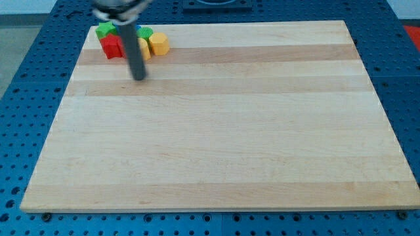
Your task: Slide the green star and blue triangle slightly right
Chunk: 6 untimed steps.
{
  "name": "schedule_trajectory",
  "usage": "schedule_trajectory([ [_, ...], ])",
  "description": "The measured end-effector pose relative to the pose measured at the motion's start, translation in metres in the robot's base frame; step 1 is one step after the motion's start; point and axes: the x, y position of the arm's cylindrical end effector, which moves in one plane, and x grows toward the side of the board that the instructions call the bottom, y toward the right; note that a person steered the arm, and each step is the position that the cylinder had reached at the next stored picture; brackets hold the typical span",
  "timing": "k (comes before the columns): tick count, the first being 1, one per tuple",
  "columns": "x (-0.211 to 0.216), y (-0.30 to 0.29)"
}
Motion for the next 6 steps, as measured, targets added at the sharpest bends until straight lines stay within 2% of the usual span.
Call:
schedule_trajectory([
  [1, -0.023, -0.106],
  [2, -0.023, -0.105],
  [3, -0.048, -0.106],
  [4, -0.124, -0.106],
  [6, -0.135, -0.101],
])
